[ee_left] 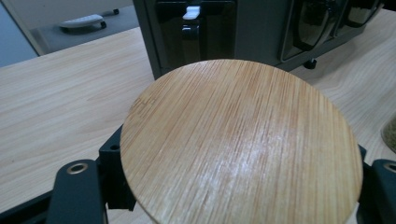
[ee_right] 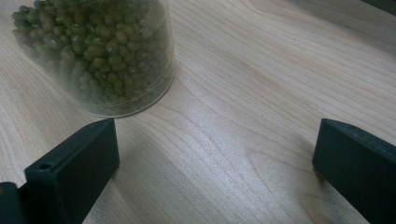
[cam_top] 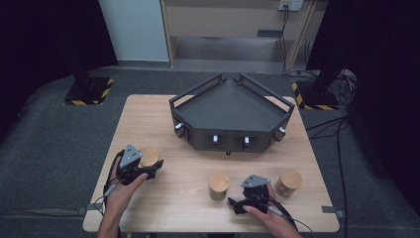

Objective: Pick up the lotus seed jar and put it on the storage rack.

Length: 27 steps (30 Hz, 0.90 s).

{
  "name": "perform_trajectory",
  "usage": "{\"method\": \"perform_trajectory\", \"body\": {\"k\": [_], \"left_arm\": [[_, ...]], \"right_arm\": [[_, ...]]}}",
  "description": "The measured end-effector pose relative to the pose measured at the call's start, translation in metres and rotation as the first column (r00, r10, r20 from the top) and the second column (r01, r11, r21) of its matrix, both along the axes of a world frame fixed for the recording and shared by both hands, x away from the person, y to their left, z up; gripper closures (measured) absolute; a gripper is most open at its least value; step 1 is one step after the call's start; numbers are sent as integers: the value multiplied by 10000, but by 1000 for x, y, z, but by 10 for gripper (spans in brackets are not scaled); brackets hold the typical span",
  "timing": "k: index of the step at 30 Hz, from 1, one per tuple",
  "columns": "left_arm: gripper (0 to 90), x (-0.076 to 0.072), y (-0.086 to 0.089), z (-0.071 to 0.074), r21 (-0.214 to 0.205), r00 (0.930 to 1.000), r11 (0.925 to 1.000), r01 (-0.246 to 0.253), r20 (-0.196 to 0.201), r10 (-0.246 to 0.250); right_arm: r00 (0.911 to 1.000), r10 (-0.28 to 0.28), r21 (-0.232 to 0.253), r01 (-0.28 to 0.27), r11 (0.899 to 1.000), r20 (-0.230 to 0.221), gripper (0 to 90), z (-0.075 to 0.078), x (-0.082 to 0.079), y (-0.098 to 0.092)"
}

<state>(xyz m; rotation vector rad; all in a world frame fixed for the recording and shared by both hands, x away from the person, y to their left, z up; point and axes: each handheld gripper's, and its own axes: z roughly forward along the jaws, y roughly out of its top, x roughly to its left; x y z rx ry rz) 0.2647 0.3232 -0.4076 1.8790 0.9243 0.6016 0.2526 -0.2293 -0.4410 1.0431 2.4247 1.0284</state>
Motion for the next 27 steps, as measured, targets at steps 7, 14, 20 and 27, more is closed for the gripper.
{"method": "perform_trajectory", "body": {"k": [7,14,20,27], "left_arm": [[242,7,-3,6,90,9989,9988,477,-28,-477],[242,17,-6,14,82,9968,9968,795,-79,-795],[242,26,-9,26,164,9942,9940,1078,-20,-1078],[242,33,-13,36,320,9912,9907,1322,38,-1324]], "right_arm": [[10000,0,-1,0,10000,2,6,0,0,0],[10000,2,-2,-2,10000,5,6,0,0,0],[10000,1,-2,-1,10000,4,6,0,0,0],[10000,1,-2,-1,10000,2,6,0,0,0]]}}
